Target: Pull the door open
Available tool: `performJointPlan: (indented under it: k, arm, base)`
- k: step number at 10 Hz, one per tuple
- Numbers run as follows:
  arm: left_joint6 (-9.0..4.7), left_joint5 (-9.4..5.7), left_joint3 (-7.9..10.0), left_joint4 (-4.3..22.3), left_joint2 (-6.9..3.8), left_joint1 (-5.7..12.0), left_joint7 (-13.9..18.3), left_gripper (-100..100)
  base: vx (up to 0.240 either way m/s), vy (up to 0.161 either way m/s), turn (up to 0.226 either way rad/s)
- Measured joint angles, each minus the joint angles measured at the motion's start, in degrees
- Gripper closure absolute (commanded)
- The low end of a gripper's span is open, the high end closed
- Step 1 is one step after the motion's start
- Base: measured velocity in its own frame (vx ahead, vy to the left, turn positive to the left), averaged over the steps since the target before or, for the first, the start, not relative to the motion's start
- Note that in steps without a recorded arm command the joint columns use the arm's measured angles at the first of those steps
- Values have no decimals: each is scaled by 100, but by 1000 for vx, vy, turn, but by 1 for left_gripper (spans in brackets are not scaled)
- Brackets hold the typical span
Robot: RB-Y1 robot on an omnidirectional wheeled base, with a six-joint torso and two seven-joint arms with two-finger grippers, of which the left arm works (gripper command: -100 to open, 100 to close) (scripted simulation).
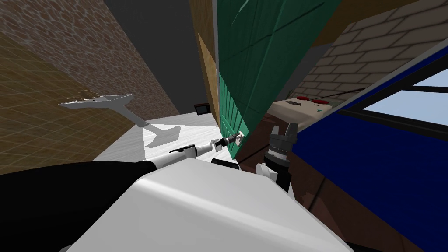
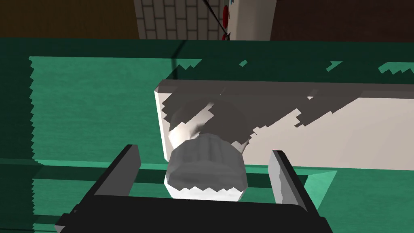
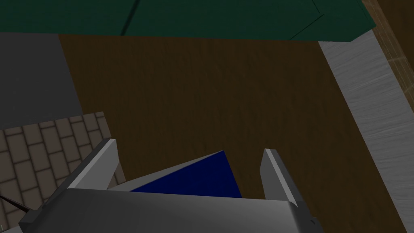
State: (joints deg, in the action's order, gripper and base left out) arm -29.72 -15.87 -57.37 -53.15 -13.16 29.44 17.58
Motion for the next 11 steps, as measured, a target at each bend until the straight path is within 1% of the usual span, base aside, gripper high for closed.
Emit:
performJointPlan:
  k: [1, 6, 7, 8, 10, 11]
  arm:
    - [-10, -1, -2, 2, 3, 4, 10, 100]
    - [7, 6, -14, 2, 6, -6, -4, 100]
    - [8, 6, -14, 4, 3, -9, -5, 100]
    - [-25, -17, -54, -32, -48, 20, 28, 100]
    - [-116, -48, -134, -16, -102, 79, 93, 100]
    - [-165, -65, -185, -17, -151, 92, 127, 100]
  base:
    - [-3, 13, -8]
    - [-5, 16, -6]
    - [-41, 96, -32]
    - [-47, 149, -76]
    - [-52, 184, -76]
    - [-34, 201, -136]
